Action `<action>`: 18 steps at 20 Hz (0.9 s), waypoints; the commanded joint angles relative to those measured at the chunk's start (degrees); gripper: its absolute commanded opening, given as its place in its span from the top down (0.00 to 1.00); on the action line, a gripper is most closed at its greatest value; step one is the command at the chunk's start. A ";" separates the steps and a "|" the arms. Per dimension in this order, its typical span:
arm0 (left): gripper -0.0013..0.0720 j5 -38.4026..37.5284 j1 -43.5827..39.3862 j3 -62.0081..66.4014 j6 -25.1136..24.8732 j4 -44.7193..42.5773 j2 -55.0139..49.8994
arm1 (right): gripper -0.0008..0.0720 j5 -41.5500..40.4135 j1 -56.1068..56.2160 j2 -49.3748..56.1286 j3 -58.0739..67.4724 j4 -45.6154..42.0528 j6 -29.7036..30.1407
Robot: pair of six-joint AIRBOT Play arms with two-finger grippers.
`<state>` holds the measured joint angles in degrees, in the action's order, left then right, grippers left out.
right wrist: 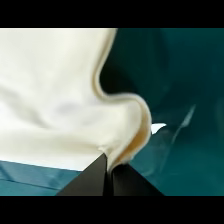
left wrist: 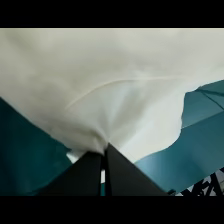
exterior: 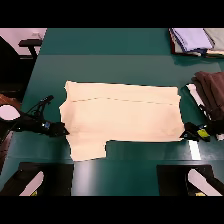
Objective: Fold the shirts.
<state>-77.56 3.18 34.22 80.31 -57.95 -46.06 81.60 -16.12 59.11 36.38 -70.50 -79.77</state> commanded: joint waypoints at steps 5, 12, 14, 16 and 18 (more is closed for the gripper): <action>0.95 -14.86 0.02 1.18 6.91 -3.43 11.54 | 0.97 10.69 5.90 -15.61 7.89 -8.52 -2.78; 0.95 -0.17 0.02 10.45 3.67 -3.13 3.69 | 0.97 1.29 15.37 -1.57 21.64 -8.92 -3.37; 0.95 4.70 0.02 14.16 0.66 -3.13 -4.15 | 0.97 -0.85 16.79 6.10 27.06 -8.57 -3.37; 0.95 8.94 0.02 19.39 -1.99 -3.08 -13.73 | 0.97 -1.55 17.73 13.53 32.61 -8.57 -3.37; 0.95 10.95 0.02 25.38 -3.80 -3.06 -23.65 | 0.97 -1.57 17.81 19.71 37.55 -8.52 -3.37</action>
<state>-72.34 3.16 52.62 80.14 -61.06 -57.84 81.62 0.56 70.24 67.16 -79.02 -83.11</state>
